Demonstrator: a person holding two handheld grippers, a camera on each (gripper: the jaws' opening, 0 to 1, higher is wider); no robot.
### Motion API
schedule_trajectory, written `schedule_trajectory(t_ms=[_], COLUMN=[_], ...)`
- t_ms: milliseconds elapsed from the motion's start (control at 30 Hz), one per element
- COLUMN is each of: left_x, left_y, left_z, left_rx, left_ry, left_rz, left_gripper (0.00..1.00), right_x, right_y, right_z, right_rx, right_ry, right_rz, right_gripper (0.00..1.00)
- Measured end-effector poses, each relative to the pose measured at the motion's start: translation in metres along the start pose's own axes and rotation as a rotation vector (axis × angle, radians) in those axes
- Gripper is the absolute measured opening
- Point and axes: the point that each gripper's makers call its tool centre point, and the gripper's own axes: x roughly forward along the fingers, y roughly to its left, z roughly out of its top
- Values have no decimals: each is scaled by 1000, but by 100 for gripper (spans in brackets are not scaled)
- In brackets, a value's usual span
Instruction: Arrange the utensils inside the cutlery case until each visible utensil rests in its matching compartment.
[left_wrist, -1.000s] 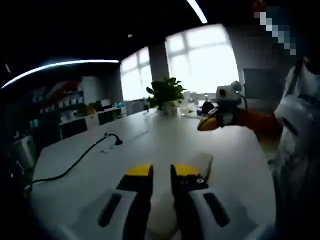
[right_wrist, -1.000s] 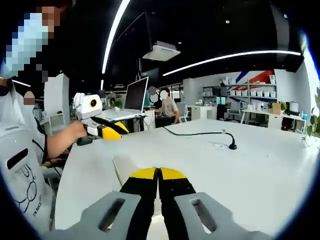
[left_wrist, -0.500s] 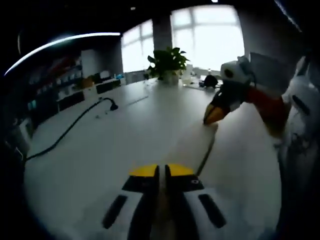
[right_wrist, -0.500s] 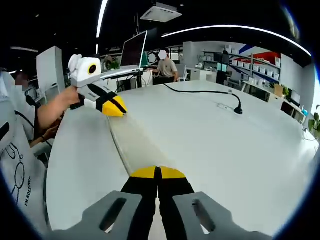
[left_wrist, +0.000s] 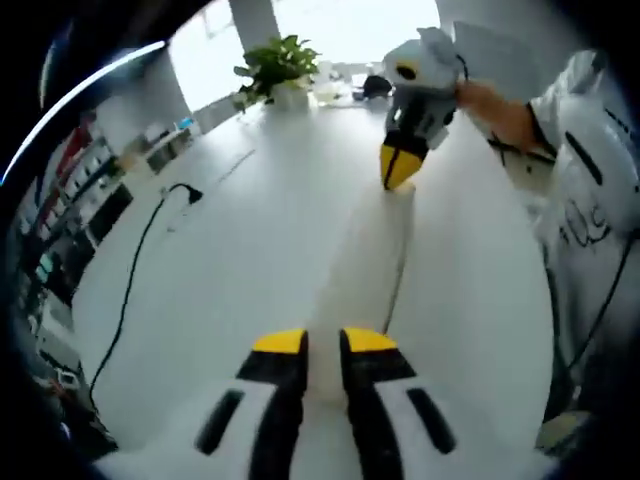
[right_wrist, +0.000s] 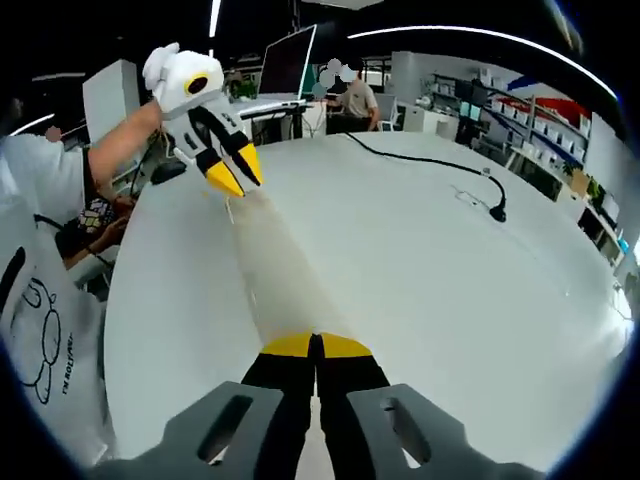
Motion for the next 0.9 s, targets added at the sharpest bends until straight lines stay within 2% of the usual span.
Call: schedule_trajectory(t_ms=[33,67,100,133,167,200,300,367,500,600,667,733,800,867,900], left_x=[3,9,11,12,14,15,15,16,19,20,22,23,26,29,32], left_y=[1,-1,-6,-7,-10,-5,-5,-3,-1,-3,-7,-6,-5,-9,-14], left_z=[-1,-6,3,3,3,4,4,3,5,5,6,6,10,19,25], left_rx=[4,-4,-30,-39,-32,-30,-16,-11,-54,15,2,27,-2,24,29], left_ry=[10,46,11,17,21,21,19,22,35,54,71,89,53,-10,-41], left_rz=[-9,-22,-83,-115,-151,-137,-156,-157,-185,-193,-188,-192,-194,-214,-221], left_gripper=[15,13,10,5,3,3,3,0,0,0,0,0,0,0,0], right_x=[0,0,0,0,0,0,1,2,7,8,8,9,10,11,11], right_y=[0,1,3,4,5,5,7,8,7,8,5,6,6,6,7], right_z=[0,0,0,0,-2,-1,-1,0,2,1,-3,-3,-3,-3,-3], right_rx=[-15,-37,-112,-174,-167,-201,-334,-370,-366,-355,-378,-414,-387,-368,-322], right_ry=[20,42,62,84,115,149,247,281,309,327,351,362,362,348,337], right_rz=[12,33,65,82,100,107,98,92,125,142,122,104,105,121,121], right_gripper=[0,0,0,0,0,0,0,0,0,0,0,0,0,0,0])
